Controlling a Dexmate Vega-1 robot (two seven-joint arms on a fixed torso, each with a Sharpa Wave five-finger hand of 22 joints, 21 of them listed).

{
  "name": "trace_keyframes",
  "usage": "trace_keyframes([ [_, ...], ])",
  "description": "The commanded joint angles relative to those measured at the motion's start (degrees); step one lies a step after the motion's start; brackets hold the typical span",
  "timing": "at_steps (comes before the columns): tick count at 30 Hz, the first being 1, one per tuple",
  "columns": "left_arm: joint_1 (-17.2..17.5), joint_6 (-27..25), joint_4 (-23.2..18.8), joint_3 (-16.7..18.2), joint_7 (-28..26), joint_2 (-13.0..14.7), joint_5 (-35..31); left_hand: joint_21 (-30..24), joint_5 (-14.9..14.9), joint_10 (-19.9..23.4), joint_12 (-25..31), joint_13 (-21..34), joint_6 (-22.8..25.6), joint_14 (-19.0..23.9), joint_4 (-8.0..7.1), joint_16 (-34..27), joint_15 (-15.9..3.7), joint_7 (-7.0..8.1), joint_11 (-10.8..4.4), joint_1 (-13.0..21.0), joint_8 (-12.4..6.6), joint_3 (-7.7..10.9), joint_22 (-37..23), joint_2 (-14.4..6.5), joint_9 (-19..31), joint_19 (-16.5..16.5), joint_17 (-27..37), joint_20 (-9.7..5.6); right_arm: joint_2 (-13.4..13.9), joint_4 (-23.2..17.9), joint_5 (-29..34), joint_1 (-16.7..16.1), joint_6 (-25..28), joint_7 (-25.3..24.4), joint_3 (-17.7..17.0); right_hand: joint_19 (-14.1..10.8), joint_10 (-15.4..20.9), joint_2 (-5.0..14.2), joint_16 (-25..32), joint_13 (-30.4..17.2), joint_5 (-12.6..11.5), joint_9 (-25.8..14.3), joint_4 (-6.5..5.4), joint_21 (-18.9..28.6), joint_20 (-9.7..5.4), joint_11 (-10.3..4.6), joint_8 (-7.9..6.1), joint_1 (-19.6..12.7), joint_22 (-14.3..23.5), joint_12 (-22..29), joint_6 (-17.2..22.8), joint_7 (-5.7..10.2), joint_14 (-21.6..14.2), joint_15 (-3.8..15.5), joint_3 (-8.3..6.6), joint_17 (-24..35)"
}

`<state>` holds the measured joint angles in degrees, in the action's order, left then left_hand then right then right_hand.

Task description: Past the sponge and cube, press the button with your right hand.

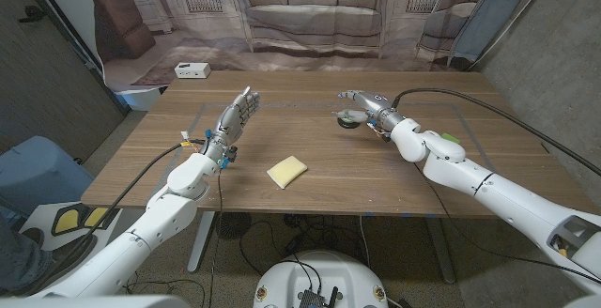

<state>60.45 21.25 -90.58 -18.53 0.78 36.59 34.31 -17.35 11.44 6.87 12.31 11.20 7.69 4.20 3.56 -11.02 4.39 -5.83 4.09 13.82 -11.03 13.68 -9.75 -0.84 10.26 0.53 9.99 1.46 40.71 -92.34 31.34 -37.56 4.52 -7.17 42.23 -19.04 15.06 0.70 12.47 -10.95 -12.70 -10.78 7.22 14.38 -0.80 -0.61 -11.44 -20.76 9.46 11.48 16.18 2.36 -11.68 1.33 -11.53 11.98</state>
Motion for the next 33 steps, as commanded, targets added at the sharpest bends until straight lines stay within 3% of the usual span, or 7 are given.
trace_keyframes([
  [1,0.17,-0.15,0.24,0.28,-0.07,0.06,0.37,0.21,-0.03,0.42,0.3,0.14,0.73,0.24,0.43,-0.12,0.17,-0.08,-0.11,0.21,-0.19,0.18,-0.28,-0.3,0.13,-0.36,0.22,0.44,-0.94,1.49,1.47,2.12,2.0,3.2,2.12,-0.48,0.59,0.58,0.05,-0.04,-0.07,-0.26,0.04,-0.39,-0.21,-0.15,-0.39,-0.03,0.26,0.3,0.67,-0.03,-0.35,0.15,-0.5,-0.05],
  [33,-0.55,-0.97,0.91,0.05,0.29,0.02,0.69,1.17,-0.06,0.53,0.22,0.13,1.13,0.18,0.6,0.1,0.31,-0.01,-0.2,0.33,-0.16,0.19,-0.3,-0.65,0.16,-0.12,0.22,0.58,-1.76,3.56,1.77,4.8,5.79,8.65,5.46,-1.43,-0.09,0.97,0.23,-0.07,0.3,-0.29,0.09,-0.78,0.35,0.66,-0.13,-0.05,0.28,-0.12,0.29,-0.19,-0.87,-0.24,-0.51,-0.05],
])
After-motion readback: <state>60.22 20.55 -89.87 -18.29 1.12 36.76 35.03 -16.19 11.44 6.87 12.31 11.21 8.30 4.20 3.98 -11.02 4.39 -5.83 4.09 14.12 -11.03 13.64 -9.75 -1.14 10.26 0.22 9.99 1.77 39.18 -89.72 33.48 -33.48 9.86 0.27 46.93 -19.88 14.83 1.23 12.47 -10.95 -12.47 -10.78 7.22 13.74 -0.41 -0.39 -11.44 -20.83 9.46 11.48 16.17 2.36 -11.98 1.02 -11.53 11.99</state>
